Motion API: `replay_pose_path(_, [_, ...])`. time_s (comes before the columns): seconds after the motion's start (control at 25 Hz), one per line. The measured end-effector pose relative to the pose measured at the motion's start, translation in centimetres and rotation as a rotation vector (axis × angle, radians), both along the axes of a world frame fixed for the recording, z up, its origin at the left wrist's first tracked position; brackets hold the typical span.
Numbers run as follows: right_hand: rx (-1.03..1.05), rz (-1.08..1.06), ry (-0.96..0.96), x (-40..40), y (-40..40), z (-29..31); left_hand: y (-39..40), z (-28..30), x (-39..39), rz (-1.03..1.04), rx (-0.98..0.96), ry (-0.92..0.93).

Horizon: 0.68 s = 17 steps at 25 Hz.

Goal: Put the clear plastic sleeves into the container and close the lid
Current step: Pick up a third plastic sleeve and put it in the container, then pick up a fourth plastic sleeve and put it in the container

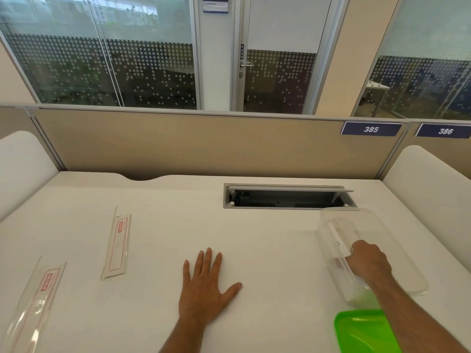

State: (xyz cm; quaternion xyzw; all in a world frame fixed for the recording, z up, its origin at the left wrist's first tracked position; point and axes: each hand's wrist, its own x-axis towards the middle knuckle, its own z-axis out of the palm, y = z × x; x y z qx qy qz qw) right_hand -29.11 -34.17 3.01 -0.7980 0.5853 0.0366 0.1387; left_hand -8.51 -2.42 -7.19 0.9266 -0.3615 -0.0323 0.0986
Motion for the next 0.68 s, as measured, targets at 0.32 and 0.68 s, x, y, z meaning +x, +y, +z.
replay_pose_path(0.32, [-0.009,0.029,0.068,0.3,0.4,-0.1,0.0,-0.6,0.1,-0.001,0.001,0.006])
replay_pose_path(0.68, [-0.23,0.006,-0.101,1.1,0.2,1.2,0.2,-0.3,0.2,-0.021,-0.009,0.04])
